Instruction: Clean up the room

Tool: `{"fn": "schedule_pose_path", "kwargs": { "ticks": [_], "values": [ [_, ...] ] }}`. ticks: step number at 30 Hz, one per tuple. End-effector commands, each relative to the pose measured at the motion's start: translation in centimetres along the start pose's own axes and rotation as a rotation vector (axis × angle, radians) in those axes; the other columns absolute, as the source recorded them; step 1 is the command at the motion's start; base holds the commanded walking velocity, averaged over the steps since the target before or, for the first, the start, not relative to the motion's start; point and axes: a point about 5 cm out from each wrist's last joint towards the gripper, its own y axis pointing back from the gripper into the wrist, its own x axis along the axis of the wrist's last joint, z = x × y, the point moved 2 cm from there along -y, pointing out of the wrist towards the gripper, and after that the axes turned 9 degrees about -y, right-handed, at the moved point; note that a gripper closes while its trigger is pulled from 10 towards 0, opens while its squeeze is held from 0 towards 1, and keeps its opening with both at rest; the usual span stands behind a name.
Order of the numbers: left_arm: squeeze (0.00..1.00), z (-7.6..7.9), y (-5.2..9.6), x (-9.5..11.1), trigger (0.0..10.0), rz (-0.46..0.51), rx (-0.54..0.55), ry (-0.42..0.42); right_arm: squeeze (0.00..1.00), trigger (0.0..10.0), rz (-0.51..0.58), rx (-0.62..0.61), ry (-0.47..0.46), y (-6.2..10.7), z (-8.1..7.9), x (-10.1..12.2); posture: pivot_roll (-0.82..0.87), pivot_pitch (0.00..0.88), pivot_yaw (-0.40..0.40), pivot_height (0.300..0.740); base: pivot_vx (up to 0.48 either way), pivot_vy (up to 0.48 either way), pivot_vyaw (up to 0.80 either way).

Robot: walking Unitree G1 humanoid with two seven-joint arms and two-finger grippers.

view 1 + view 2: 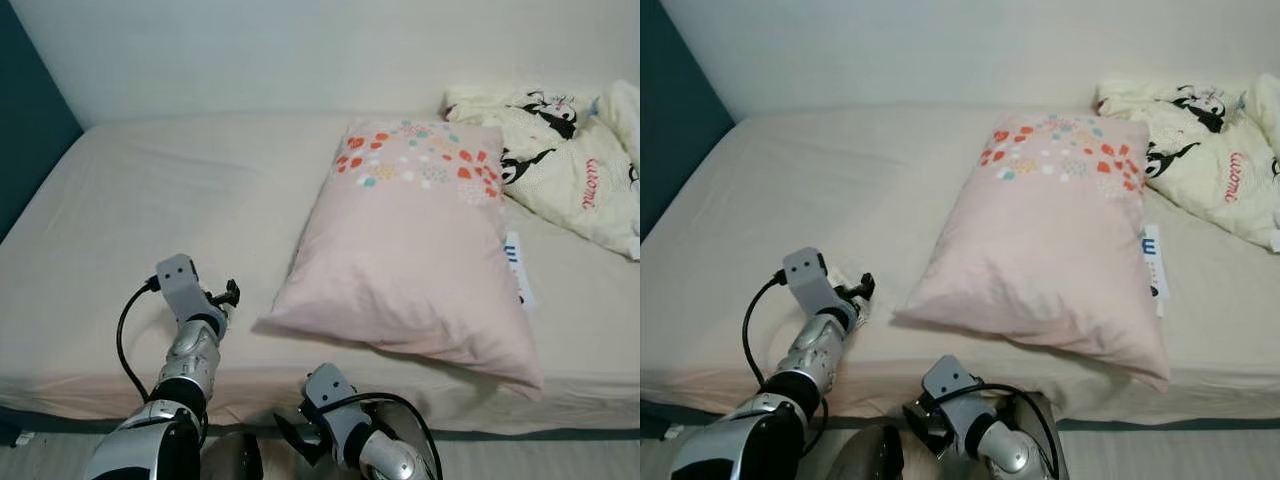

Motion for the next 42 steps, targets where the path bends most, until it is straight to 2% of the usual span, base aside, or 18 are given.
{"fn": "schedule_pose_path", "kwargs": {
  "ticks": [1,7,12,17,18,20,21,22,23,24,25,27,30,31,33,34,39,42],
  "values": [
    [0.00,-1.4,0.3,-1.0,10.0,-0.035,0.064,-0.059,0.00,10.0,0.024,0.025,-0.040,0.5,-0.8,0.8,-0.09,0.310,0.053,0.606,0.000,0.000,0.00],
    [0.00,-1.5,0.2,-0.9,10.0,-0.041,0.073,-0.077,0.00,10.0,0.043,0.042,-0.050,1.1,-1.2,1.6,-0.09,0.339,0.057,0.606,0.000,0.000,0.00],
    [0.00,-1.0,0.1,-1.0,10.0,-0.061,0.083,-0.095,0.00,10.0,0.029,0.046,-0.040,2.5,-1.6,1.8,-0.11,0.387,0.071,0.606,0.000,0.000,0.00],
    [0.00,0.1,0.1,-1.1,10.0,-0.086,0.054,-0.018,0.00,10.0,0.023,0.032,-0.057,3.3,-2.0,2.2,-0.12,0.414,0.077,0.606,0.000,0.000,0.00],
    [0.00,0.6,0.0,-1.0,10.0,-0.089,0.038,0.021,0.00,10.0,0.023,0.030,-0.062,3.5,-2.2,2.3,-0.12,0.425,0.079,0.606,0.000,0.000,0.00],
    [0.00,0.6,0.0,-1.0,10.0,-0.089,0.038,0.021,0.00,10.0,0.023,0.030,-0.062,3.5,-2.2,2.3,-0.12,0.425,0.079,0.606,0.000,0.000,0.00],
    [0.00,1.4,-0.1,-0.6,10.0,-0.079,0.010,0.082,0.00,10.0,0.018,0.027,-0.070,3.7,-2.4,2.3,-0.14,0.442,0.077,0.606,0.000,0.000,0.00],
    [0.00,1.4,-0.1,-0.6,10.0,-0.079,0.010,0.082,0.00,10.0,0.018,0.027,-0.070,3.7,-2.4,2.3,-0.14,0.442,0.077,0.606,0.000,0.000,0.00],
    [0.00,2.0,-0.2,-0.1,10.0,-0.067,-0.013,0.138,0.00,10.0,0.015,0.024,-0.075,4.0,-2.7,2.3,-0.14,0.451,0.075,0.606,0.000,0.000,0.00],
    [0.00,2.0,-0.2,-0.1,10.0,-0.067,-0.013,0.138,0.00,10.0,0.015,0.024,-0.075,4.0,-2.7,2.3,-0.14,0.451,0.075,0.606,0.000,0.000,0.00],
    [0.00,2.5,-0.4,0.5,10.0,-0.057,-0.027,0.189,0.00,10.0,0.007,0.021,-0.079,4.4,-2.8,2.2,-0.15,0.458,0.072,0.606,0.000,0.000,0.00],
    [0.00,2.9,-0.5,0.9,10.0,-0.051,-0.035,0.221,0.00,10.0,0.001,0.015,-0.081,4.6,-2.7,2.2,-0.15,0.461,0.071,0.606,0.000,0.000,0.00],
    [0.00,2.9,-0.5,0.9,10.0,-0.051,-0.035,0.221,0.00,10.0,0.001,0.015,-0.081,4.6,-2.7,2.2,-0.15,0.461,0.071,0.606,0.000,0.000,0.00],
    [0.00,3.4,-0.5,1.2,7.9,-0.051,-0.041,0.234,0.00,10.0,-0.005,0.005,-0.082,4.8,-2.5,2.2,-0.15,0.463,0.072,0.606,0.000,0.000,0.00],
    [0.00,3.4,-0.5,1.2,7.9,-0.051,-0.041,0.234,0.00,10.0,-0.005,0.005,-0.082,4.8,-2.5,2.2,-0.15,0.463,0.072,0.606,0.000,0.000,0.00],
    [0.00,3.9,-0.5,1.2,0.0,-0.052,-0.048,0.244,0.00,10.0,-0.007,-0.007,-0.082,4.9,-2.3,2.3,-0.16,0.465,0.073,0.606,0.000,0.000,0.00],
    [0.00,4.5,-0.4,1.0,0.0,-0.056,-0.059,0.251,0.00,10.0,-0.012,-0.022,-0.080,5.0,-1.9,2.5,-0.16,0.451,0.074,0.606,0.000,0.000,0.00],
    [0.00,3.7,-0.3,0.7,0.0,-0.053,-0.038,0.253,0.00,10.0,-0.016,-0.026,-0.070,4.8,-1.6,2.6,-0.15,0.424,0.070,0.606,0.000,0.000,0.00]
  ]
}}
